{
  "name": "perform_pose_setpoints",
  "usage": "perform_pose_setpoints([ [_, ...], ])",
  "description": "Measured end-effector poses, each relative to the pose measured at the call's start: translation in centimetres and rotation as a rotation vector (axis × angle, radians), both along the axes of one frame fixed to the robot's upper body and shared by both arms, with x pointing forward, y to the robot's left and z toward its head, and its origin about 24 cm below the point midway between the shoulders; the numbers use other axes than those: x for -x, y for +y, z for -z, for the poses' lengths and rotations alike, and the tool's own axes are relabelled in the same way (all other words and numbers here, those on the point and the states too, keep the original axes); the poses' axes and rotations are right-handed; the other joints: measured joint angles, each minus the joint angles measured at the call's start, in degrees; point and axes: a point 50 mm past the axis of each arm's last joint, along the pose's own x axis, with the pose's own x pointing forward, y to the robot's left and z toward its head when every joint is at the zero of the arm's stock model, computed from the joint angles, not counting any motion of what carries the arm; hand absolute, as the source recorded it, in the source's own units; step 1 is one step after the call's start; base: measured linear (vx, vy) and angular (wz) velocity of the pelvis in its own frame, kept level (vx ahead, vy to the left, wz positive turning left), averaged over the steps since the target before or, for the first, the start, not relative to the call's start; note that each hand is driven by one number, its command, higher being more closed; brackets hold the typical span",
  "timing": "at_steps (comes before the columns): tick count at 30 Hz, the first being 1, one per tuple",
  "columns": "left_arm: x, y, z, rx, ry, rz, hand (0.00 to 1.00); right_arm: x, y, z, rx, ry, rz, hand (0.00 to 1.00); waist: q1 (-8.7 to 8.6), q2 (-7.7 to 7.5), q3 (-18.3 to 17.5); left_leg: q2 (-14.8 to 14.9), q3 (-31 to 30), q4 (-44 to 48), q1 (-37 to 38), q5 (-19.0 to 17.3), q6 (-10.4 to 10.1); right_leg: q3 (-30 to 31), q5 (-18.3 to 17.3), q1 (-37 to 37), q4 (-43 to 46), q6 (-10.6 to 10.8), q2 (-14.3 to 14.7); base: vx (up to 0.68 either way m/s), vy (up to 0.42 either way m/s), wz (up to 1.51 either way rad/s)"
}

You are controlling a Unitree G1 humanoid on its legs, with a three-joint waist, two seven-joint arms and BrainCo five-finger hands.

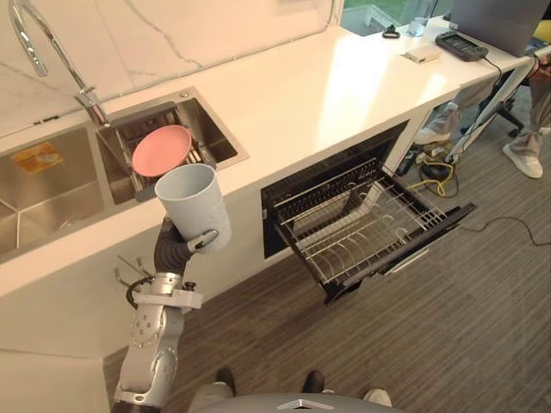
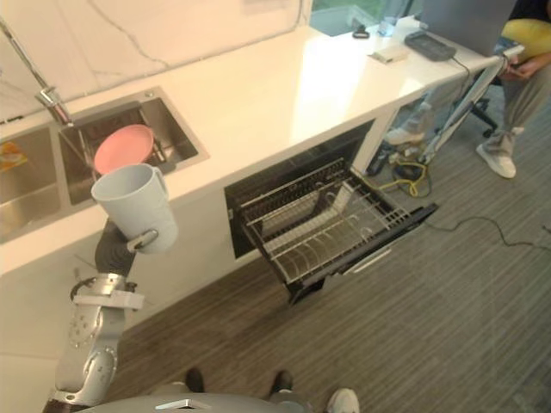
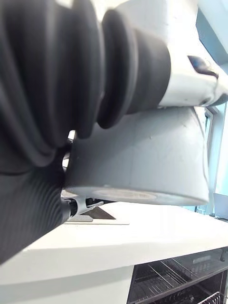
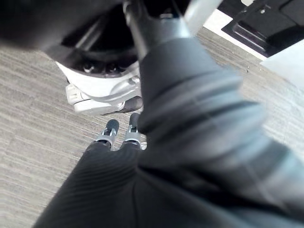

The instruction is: Walk over to the sink, pick up the cup, carry it to the dishwasher, place the cup inside the dishwasher, then close the dishwasher door

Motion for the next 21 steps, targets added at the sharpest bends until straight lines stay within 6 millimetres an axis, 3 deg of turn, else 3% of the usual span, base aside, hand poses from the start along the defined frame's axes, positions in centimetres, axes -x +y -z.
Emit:
perform_pose_setpoints([
  [7,0.6,1.1,0.5,-0.043,0.026,-0.156,1.0,0.8,0.5,-1.5,0.05,-0.01,0.106,0.0,-1.07,0.26,-0.32,-0.02,1.76,-1.09,3.07,-0.18,0.03,2.87,0.09,1.79,0.38,-0.04,0.8,0.03,-0.023,-0.14],
  [11,1.1,-0.1,1.3,-0.067,0.065,-0.169,1.0,0.9,0.5,-2.7,0.112,0.032,0.103,0.0,-1.54,1.44,-1.09,-0.46,2.58,-1.11,3.54,-1.16,0.22,4.88,-1.11,2.07,0.02,0.33,0.53,-0.05,0.007,-0.12],
  [14,1.6,-1.7,2.4,-0.072,0.12,-0.155,1.0,1.0,-0.8,-4.3,0.212,0.029,-0.019,0.0,-1.63,3.24,-2.36,-1.53,2.89,-2.54,3.44,-0.44,0.48,6.53,-0.86,1.2,0.43,0.67,-0.13,0.01,0.028,-0.01],
  [17,1.9,-2.7,3.9,-0.057,0.197,-0.153,1.0,0.9,-2.7,-6.8,0.308,-0.007,-0.256,0.0,-1.59,4.19,-4.07,-2.59,3.34,-3.08,3.84,-0.13,0.83,8.52,-0.04,0.56,0.47,1.82,-0.68,0.06,0.07,-0.13],
  [18,2.1,-2.6,4.2,-0.057,0.22,-0.166,1.0,-1.1,-3.5,-9.7,0.337,-0.165,-0.315,0.0,-1.66,3.89,-4.66,-2.77,3.16,-2.89,3.82,-0.23,1.0,9.52,0.47,0.05,0.47,1.48,-0.84,0.03,0.003,-0.55],
  [20,1.8,-2.4,4.2,-0.07,0.23,-0.178,1.0,-10.3,-2.2,-17.3,0.442,-0.755,-0.299,0.0,-1.7,1.52,-6.12,-1.67,1.88,-0.23,2.65,-1.59,0.53,10.65,0.69,-2.19,0.02,1.02,-0.84,-0.02,-0.04,-0.73],
  [21,1.5,-2.4,4.0,-0.078,0.222,-0.171,1.0,-12.6,-1.7,-19.6,0.464,-0.925,-0.256,0.0,-1.75,0.74,-6.39,-1.24,1.98,0.9,2.2,-2.34,0.33,9.96,0.99,-2.34,0.02,0.9,-0.75,-0.06,-0.05,-0.23],
])
